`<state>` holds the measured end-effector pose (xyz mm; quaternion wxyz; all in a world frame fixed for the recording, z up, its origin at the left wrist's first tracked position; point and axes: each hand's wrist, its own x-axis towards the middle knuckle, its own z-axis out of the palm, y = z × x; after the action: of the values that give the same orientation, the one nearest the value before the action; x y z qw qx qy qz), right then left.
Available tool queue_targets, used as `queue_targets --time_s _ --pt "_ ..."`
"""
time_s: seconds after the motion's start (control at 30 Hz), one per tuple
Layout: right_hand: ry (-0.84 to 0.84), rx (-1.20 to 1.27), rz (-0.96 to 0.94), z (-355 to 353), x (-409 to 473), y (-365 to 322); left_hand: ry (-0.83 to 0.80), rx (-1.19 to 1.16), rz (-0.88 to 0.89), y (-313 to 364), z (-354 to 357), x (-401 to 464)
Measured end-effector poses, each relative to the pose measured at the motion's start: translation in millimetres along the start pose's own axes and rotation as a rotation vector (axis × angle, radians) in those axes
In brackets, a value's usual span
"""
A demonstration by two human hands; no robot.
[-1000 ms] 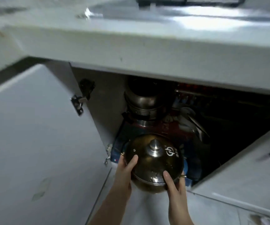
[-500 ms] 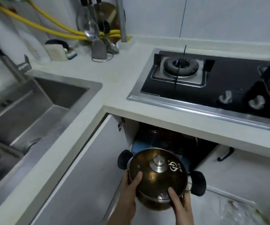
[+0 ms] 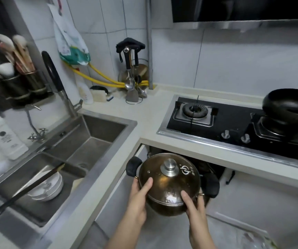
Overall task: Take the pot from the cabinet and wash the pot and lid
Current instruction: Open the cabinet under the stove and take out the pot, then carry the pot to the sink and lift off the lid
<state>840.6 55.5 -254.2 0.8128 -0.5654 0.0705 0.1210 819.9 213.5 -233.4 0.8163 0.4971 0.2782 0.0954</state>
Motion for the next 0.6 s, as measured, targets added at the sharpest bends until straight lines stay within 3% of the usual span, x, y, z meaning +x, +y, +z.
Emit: queue_targets --time_s 0.3,0.6 --pt "-0.142 -0.052 -0.082 67.6 -48.3 -72.7 -0.036 -0.055 0.118 100.5 -17.5 -50.9" --pt "-0.285 -0.043 -0.086 114.1 -15.9 -100.5 0.072 -0.163 0.221 148.9 -22.4 -39.5"
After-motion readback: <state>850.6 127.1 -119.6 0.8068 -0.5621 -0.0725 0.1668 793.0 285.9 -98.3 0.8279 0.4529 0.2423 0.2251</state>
